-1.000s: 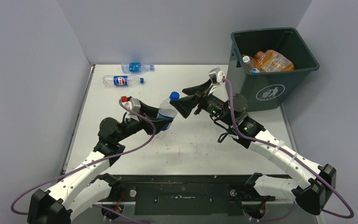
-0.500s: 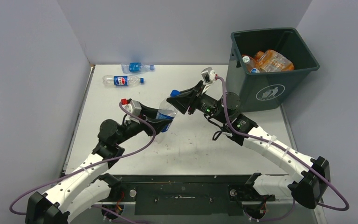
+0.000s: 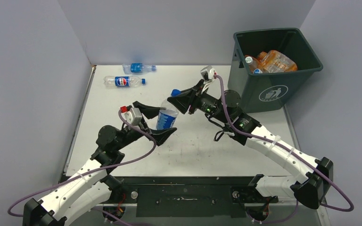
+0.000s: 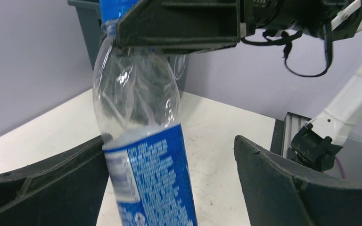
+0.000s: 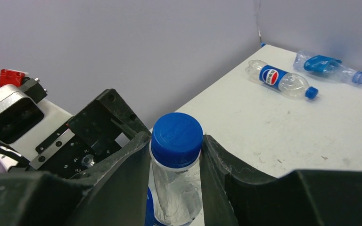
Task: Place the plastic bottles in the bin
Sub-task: Place the plastic bottle in the trash bin.
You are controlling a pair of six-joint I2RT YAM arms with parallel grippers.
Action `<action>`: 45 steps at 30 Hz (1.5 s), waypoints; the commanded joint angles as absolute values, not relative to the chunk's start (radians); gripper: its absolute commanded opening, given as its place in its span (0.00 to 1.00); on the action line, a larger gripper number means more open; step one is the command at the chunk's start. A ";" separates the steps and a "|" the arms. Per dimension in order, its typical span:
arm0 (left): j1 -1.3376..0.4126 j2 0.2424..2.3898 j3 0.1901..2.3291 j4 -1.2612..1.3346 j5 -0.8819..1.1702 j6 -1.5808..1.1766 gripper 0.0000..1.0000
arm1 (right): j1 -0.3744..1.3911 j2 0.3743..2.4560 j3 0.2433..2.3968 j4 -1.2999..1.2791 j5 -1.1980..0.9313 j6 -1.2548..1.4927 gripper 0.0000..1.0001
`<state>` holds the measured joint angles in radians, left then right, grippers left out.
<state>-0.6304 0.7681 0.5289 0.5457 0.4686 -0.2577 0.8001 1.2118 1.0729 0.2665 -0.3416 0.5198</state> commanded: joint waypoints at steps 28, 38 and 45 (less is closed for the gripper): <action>-0.662 0.542 0.450 0.558 -0.020 -0.091 0.96 | 0.644 1.187 1.576 0.310 0.732 -0.124 0.05; -0.678 0.573 0.593 0.360 0.272 -0.182 0.96 | 0.672 1.299 1.697 -0.363 -0.278 0.266 0.05; -0.623 0.672 0.692 0.345 0.497 -0.312 0.96 | 0.773 1.265 1.559 -0.391 -0.451 0.240 0.05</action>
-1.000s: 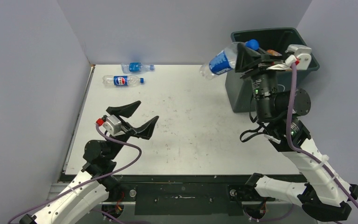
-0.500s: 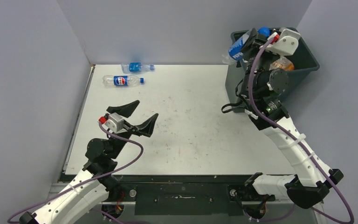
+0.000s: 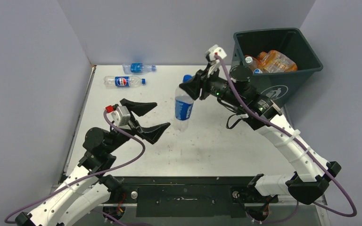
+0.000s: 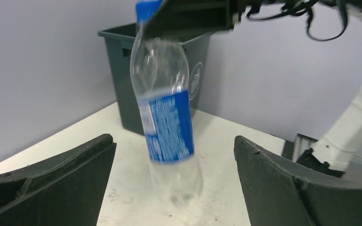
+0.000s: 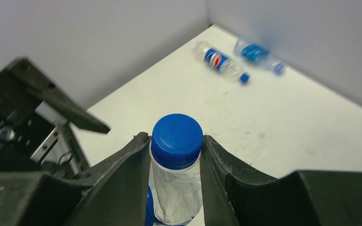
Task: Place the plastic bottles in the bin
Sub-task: Place the plastic bottle in the trash bin.
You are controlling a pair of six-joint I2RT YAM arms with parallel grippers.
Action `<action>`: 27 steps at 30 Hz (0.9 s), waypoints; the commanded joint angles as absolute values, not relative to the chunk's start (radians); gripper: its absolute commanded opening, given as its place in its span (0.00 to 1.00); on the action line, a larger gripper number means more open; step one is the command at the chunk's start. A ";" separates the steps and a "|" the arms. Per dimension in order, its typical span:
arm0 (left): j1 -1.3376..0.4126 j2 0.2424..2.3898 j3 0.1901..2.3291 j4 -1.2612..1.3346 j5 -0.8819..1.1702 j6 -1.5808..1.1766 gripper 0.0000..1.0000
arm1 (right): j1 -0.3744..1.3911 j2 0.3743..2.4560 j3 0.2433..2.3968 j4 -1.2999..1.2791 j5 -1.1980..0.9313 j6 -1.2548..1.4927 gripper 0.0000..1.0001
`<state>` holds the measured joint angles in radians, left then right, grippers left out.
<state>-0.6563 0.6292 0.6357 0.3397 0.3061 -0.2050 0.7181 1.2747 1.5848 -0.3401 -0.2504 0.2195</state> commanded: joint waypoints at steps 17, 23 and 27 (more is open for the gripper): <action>-0.639 0.871 0.715 0.368 0.707 -0.354 0.74 | 0.803 1.191 1.376 -0.076 -0.553 0.399 0.05; -0.641 0.868 0.698 0.391 0.688 -0.348 0.40 | 0.803 1.188 1.361 -0.055 -0.547 0.429 0.29; -0.641 0.859 0.686 0.400 0.666 -0.338 0.37 | 0.803 1.171 1.339 0.007 -0.512 0.475 0.67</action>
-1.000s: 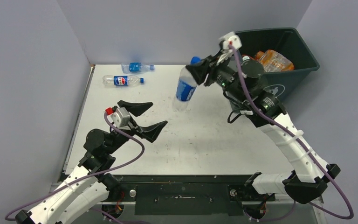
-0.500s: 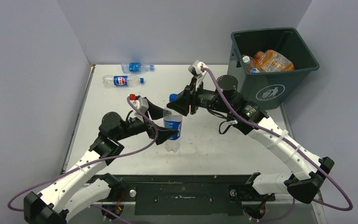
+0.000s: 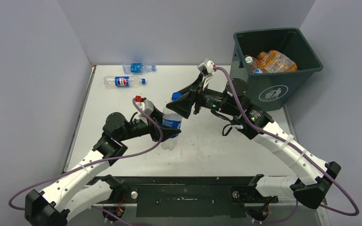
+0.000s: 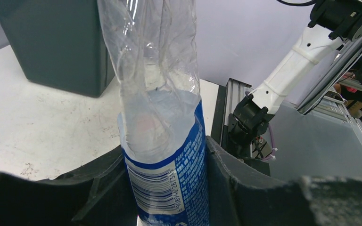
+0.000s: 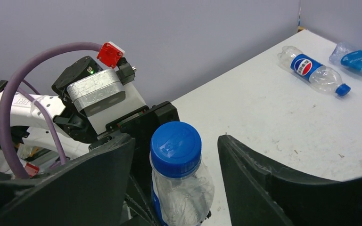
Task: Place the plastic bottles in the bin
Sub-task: Place the plastic bottle in the trash bin.
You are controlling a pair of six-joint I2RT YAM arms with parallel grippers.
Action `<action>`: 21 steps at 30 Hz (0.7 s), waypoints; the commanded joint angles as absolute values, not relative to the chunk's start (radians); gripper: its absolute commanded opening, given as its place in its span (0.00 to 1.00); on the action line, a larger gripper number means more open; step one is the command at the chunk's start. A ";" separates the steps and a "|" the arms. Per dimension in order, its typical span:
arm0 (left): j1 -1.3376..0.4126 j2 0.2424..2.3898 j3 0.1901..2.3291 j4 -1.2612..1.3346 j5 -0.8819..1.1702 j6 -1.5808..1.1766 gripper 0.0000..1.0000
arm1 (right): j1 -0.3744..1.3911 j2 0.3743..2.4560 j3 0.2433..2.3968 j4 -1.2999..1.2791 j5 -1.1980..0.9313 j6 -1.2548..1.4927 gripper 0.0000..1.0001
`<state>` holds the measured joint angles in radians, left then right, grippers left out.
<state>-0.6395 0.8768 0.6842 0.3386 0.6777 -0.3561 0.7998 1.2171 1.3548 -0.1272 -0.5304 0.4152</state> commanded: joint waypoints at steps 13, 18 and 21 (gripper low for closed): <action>-0.645 0.838 0.670 0.406 0.637 -0.323 0.35 | 0.802 1.191 1.291 0.138 -0.471 0.612 0.49; -0.648 0.831 0.668 0.402 0.625 -0.315 0.35 | 0.802 1.195 1.288 0.099 -0.472 0.604 0.65; -0.650 0.830 0.667 0.402 0.621 -0.312 0.35 | 0.801 1.195 1.290 0.072 -0.457 0.593 0.63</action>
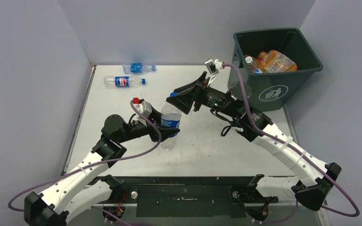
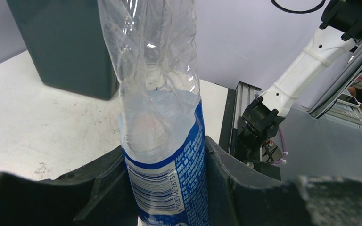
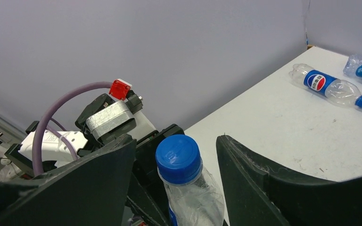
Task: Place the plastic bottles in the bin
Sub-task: Place the plastic bottle in the trash bin.
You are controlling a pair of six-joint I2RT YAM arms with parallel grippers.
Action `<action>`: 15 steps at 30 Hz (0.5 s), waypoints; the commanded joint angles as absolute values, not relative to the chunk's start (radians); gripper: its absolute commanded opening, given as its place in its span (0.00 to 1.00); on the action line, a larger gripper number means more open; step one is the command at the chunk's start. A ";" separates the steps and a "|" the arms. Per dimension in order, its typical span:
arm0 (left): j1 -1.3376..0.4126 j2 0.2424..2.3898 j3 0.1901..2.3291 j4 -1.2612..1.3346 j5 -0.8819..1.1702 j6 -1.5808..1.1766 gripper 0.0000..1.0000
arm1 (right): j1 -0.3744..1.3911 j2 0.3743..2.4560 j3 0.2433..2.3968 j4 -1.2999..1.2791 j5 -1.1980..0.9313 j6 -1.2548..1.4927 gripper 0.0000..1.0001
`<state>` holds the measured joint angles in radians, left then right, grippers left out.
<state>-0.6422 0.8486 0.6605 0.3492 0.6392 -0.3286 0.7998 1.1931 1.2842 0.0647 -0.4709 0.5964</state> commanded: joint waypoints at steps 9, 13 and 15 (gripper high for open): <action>-0.653 0.825 0.666 0.397 0.616 -0.306 0.34 | 0.801 1.237 1.321 0.005 -0.454 0.589 0.36; -0.653 0.824 0.666 0.396 0.615 -0.302 0.34 | 0.802 1.245 1.331 -0.031 -0.446 0.576 0.43; -0.655 0.823 0.664 0.396 0.614 -0.302 0.34 | 0.801 1.248 1.332 -0.039 -0.446 0.574 0.51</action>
